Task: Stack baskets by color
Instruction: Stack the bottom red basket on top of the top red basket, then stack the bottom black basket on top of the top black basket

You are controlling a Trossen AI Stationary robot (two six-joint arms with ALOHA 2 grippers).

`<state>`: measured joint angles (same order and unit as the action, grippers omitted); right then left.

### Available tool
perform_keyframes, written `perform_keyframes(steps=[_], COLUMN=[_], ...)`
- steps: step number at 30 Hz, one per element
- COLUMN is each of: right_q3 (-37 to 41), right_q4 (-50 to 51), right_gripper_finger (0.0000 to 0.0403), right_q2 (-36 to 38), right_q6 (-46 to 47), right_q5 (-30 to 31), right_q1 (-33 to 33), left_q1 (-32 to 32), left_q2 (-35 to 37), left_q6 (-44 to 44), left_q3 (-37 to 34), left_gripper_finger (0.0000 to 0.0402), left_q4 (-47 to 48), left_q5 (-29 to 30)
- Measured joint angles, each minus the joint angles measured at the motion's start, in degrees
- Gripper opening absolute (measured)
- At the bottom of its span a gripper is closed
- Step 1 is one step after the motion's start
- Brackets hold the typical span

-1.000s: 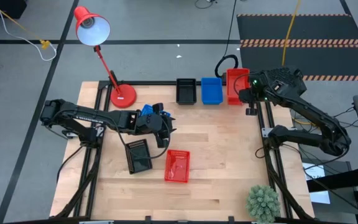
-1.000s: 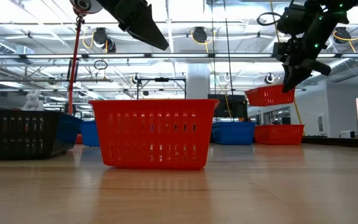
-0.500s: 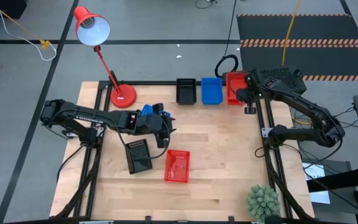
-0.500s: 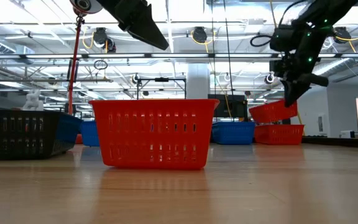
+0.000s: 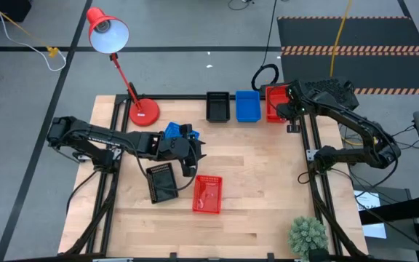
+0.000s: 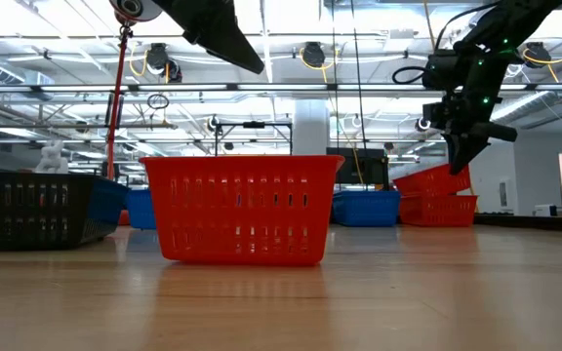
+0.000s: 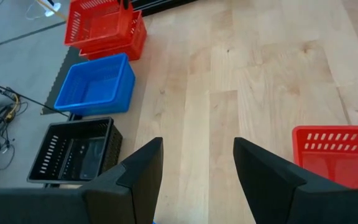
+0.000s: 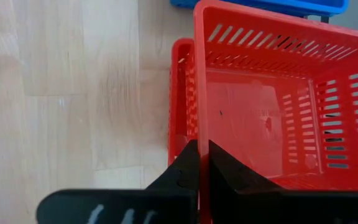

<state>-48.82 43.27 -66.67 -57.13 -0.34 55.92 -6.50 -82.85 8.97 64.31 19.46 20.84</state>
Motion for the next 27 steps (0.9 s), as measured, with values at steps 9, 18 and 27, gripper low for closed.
perform_keyframes(steps=[9, 18, 27], right_q3=[0.0, 0.0, -0.05], right_q4=[-0.57, -1.13, -1.83], right_gripper_finger=[0.0045, 0.0094, 0.0109], right_q2=[0.0, 0.0, 1.01], right_q6=[-0.56, 0.46, 6.78], right_q5=[-1.19, 0.54, 0.65], right_q1=[0.0, 0.0, -2.05], left_q1=[0.04, 0.04, 0.0], left_q2=[0.0, 0.0, 0.0], left_q6=[0.0, -0.02, -0.13], left_q3=[0.0, 0.0, 0.0], left_gripper_finger=[0.0198, 0.0198, 0.0198], left_q4=[0.0, -0.02, 0.07], left_q5=[0.0, 0.0, 0.0])
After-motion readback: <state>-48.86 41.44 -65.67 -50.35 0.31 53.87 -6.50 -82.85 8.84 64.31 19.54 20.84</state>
